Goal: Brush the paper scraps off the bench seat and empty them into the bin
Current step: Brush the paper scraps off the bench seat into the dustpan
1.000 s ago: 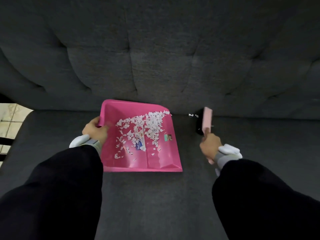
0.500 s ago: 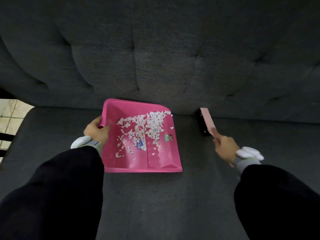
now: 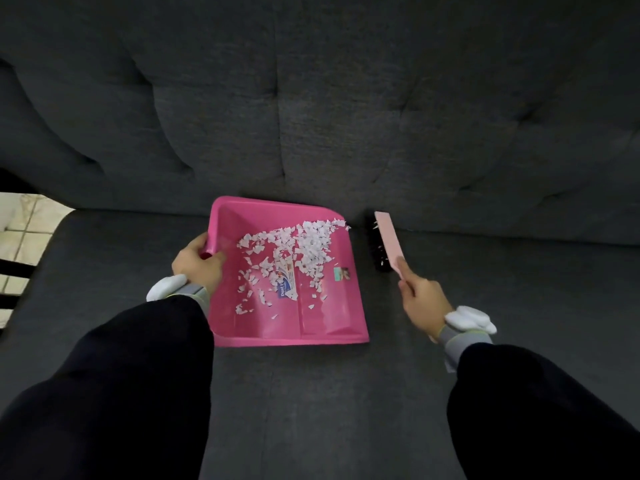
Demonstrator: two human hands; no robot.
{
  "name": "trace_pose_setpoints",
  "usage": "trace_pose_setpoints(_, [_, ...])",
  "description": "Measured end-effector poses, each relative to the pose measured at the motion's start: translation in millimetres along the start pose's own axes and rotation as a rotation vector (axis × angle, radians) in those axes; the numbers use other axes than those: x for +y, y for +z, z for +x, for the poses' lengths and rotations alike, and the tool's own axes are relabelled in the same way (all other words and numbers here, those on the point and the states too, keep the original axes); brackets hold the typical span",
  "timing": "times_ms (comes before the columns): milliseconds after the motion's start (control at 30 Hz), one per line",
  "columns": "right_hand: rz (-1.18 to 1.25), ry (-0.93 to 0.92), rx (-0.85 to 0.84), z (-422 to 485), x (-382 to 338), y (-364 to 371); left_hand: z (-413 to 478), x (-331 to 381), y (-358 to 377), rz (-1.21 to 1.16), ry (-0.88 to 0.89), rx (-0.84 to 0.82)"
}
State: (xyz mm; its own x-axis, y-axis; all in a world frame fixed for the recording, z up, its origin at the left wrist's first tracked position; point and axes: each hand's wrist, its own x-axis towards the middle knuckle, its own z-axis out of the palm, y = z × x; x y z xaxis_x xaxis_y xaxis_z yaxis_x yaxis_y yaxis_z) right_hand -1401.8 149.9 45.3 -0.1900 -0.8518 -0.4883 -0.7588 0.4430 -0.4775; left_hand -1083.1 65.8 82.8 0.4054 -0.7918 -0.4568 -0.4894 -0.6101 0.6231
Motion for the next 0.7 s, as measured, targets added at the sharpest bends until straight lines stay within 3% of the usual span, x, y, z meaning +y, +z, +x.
trace_pose_setpoints(67, [-0.188,-0.008,-0.039,11.5,-3.9,-0.3,-1.4,-0.8,-4.9,0.007,0.002,0.008])
trace_pose_setpoints(167, [-0.281,0.033,-0.063,23.9,-24.0,10.2,2.2,-6.7,-20.4,0.027,0.001,0.026])
trace_pose_setpoints(267, [-0.278,0.02,-0.064,26.1,-35.8,26.7,4.6,-10.9,-28.5,0.027,-0.007,0.025])
trace_pose_setpoints(400, [-0.085,-0.113,-0.157,14.4,-34.5,33.6,6.0,-11.5,-29.0,0.021,-0.007,0.022])
trace_pose_setpoints(500, [-0.01,-0.146,-0.121,5.8,-22.0,21.0,6.9,-11.8,-29.9,0.018,-0.002,0.02])
trace_pose_setpoints(700, [-0.169,-0.016,-0.047,7.5,-10.6,11.3,6.4,-13.4,-30.0,0.023,0.021,0.021])
